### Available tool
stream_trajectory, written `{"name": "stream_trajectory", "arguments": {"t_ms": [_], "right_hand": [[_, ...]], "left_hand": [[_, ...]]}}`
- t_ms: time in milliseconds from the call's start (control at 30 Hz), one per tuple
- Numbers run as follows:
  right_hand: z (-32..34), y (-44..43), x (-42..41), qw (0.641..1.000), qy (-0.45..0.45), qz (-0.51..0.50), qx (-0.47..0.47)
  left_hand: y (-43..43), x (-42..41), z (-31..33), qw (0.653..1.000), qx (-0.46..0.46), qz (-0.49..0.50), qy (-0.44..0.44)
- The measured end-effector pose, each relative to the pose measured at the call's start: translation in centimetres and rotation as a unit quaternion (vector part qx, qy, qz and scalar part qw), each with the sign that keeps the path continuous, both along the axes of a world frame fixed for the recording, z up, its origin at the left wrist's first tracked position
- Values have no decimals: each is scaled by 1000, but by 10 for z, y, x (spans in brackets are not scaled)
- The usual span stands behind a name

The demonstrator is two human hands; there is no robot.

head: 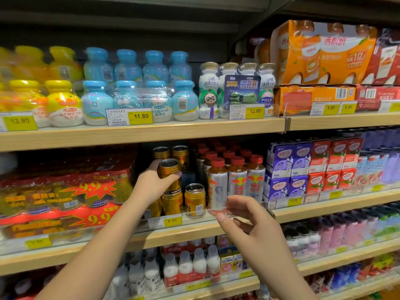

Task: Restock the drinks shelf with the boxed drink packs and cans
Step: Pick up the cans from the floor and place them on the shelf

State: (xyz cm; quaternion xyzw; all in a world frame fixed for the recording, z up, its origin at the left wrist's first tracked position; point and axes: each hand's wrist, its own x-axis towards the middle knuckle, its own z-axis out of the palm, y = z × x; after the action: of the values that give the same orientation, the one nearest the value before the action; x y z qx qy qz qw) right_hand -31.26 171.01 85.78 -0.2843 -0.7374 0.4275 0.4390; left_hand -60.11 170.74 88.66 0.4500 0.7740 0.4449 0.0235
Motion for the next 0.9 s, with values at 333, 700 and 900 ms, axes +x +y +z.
{"name": "stream_trajectory", "arguments": {"t_ms": [333, 700, 900], "right_hand": [[9, 10, 0, 1000, 20, 16, 15], [-1, 35, 9, 998, 39, 45, -21], [-4, 9, 18, 999, 28, 11, -24]], "left_hand": [[2, 11, -10, 998, -12, 52, -14], [-25, 53, -4, 996, 41, 77, 31], [-55, 92, -7, 996, 86, 0, 25]]}}
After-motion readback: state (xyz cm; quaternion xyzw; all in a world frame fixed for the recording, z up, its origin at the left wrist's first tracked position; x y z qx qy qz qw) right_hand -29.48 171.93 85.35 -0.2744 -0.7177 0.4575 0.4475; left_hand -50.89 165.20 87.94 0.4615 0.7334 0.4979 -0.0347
